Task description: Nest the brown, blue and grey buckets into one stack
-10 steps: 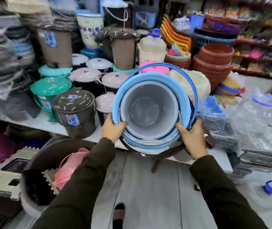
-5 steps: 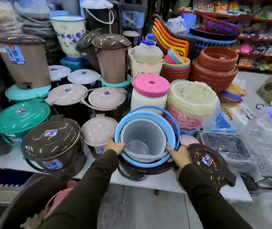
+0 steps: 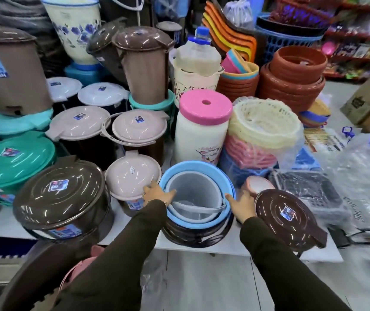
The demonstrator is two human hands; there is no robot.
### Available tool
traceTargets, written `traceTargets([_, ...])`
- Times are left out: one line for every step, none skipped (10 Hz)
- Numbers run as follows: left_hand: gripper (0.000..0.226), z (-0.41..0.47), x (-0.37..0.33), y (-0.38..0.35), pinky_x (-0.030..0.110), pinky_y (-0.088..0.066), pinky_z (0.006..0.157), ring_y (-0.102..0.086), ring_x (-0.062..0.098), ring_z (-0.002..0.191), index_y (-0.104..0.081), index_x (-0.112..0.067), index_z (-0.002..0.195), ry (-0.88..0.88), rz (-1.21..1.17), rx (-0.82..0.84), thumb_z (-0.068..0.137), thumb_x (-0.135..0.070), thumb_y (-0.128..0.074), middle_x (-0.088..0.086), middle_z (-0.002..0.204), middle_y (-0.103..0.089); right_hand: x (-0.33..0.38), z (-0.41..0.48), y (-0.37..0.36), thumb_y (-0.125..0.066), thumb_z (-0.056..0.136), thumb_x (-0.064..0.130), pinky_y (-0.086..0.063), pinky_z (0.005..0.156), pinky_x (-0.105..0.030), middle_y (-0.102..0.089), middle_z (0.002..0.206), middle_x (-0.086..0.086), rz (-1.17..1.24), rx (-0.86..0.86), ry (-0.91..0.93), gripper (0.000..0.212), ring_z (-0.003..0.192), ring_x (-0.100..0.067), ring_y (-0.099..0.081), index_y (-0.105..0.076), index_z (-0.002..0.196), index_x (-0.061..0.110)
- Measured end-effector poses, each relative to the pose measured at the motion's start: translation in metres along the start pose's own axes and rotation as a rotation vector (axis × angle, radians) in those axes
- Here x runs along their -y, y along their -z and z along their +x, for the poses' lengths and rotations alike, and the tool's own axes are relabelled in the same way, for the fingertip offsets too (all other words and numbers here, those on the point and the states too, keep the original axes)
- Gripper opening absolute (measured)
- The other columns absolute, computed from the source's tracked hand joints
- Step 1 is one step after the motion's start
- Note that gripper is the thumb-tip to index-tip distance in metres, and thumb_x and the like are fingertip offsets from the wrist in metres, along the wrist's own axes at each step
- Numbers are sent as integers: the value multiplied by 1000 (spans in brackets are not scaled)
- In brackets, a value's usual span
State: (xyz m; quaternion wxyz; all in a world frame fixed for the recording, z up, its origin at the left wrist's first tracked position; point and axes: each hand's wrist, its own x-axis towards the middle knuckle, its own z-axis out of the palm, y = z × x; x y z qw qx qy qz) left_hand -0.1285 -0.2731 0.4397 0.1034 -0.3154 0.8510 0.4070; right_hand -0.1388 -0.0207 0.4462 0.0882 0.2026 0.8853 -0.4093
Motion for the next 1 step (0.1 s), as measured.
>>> traceTargets([83, -7, -25, 12, 47, -39, 110, -45, 39, 130, -33, -18, 147, -202, 37, -88, 79, -47, -69, 17, 144, -37, 18, -5, 17, -60, 92, 48, -18, 120, -59, -32, 158, -18, -50, -93, 76, 78, 146, -37, -33, -31, 153, 8])
